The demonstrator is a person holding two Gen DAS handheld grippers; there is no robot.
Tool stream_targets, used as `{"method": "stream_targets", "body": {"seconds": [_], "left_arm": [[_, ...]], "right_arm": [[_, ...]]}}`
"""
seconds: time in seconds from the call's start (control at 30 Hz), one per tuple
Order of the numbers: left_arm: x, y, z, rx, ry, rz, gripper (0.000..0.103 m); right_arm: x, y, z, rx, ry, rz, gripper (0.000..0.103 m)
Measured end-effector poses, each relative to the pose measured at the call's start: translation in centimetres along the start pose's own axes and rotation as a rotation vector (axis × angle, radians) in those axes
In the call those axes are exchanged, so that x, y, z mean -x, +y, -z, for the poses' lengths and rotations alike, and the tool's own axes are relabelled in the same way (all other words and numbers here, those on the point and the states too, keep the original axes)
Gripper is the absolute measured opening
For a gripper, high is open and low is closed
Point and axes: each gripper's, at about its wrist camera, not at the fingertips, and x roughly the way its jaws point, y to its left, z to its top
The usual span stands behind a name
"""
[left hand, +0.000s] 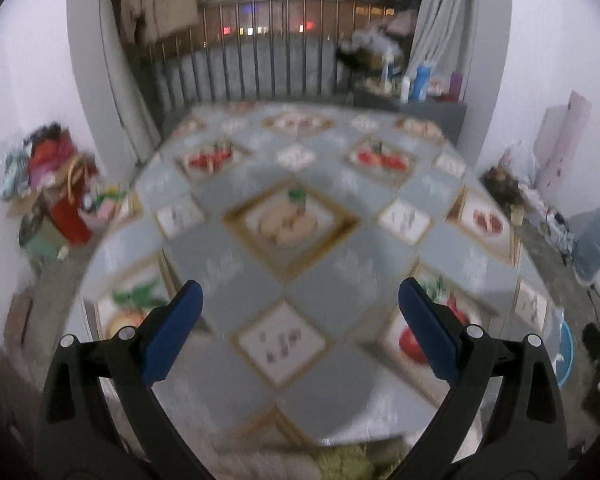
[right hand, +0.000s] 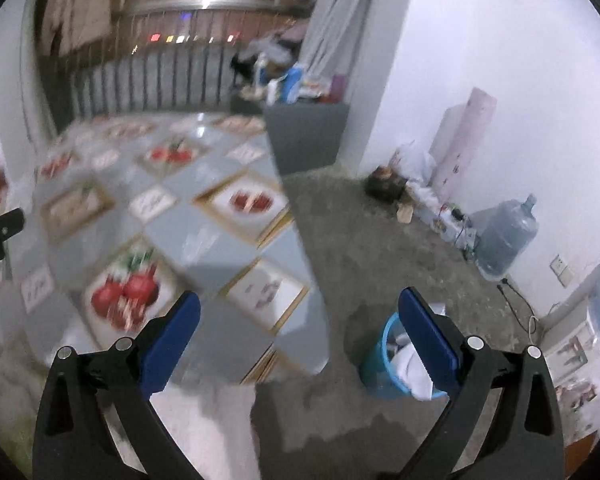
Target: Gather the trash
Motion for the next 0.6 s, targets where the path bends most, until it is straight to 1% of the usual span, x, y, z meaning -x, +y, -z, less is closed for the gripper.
{"method": "stream_targets", "body": {"seconds": [0.03, 0.1, 0.2, 0.27, 0.43, 0.6], "left_arm": [[-0.3, -0.4, 0.4, -0.017, 0.027, 0.009, 0.094], [-0.5, -1.0, 1.0, -0.057, 0.048, 0.02, 0.094], [-1.1, -2.0, 1.5, -0.118, 0.085, 0.045, 0.094], [-1.5, -2.4, 2.2, -0.129, 0.104, 0.058, 0.094], [-1.4, -3.6, 2.5, -0.154, 0.103, 0.059, 0.094], [-1.5, -4.6, 2.4, -0.178, 0.107, 0.059, 0.094]], "right_arm": [[0.0, 0.3, 0.3, -0.003, 0.012, -0.001, 0.096], [-0.2, 0.5, 0.8, -0.02, 0.037, 0.0, 0.096], [-0.4, -0.3, 1.5, -0.049, 0.062, 0.027, 0.096], [-0.6, -1.1, 1.7, -0.074, 0.074, 0.048, 0.096], [-1.1, -2.8, 2.4, -0.128, 0.111, 0.066, 0.096], [-1.7, -3.7, 2.6, -0.138, 0.133, 0.083, 0.096]]}}
